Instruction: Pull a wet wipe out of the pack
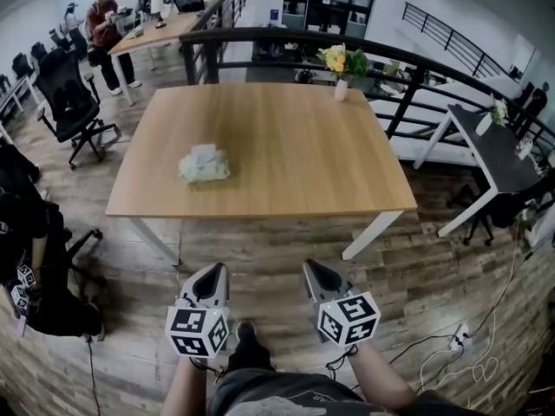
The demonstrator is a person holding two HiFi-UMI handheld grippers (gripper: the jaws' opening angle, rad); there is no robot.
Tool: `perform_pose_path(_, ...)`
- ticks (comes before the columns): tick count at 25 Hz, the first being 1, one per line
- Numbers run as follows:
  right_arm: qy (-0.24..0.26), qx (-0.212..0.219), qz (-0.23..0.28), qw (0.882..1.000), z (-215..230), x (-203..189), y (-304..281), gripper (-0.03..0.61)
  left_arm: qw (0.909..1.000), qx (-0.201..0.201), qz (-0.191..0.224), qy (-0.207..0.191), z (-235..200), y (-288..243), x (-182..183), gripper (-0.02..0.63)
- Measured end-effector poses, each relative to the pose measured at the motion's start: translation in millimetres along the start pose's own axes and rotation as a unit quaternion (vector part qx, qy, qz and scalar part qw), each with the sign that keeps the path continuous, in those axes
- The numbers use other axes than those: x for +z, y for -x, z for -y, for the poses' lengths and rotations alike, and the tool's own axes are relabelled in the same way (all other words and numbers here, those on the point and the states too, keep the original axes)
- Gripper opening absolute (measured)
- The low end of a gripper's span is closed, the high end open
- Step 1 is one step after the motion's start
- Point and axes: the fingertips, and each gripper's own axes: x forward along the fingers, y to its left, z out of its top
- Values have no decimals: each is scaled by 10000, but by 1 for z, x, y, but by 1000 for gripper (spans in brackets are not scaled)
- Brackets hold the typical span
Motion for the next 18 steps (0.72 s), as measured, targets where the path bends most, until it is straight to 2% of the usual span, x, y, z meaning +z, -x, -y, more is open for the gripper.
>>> perform_pose_path(18,57,40,-59,10000,-15,55,-144,28,9998,-35,70,164,-123,-74,55,15)
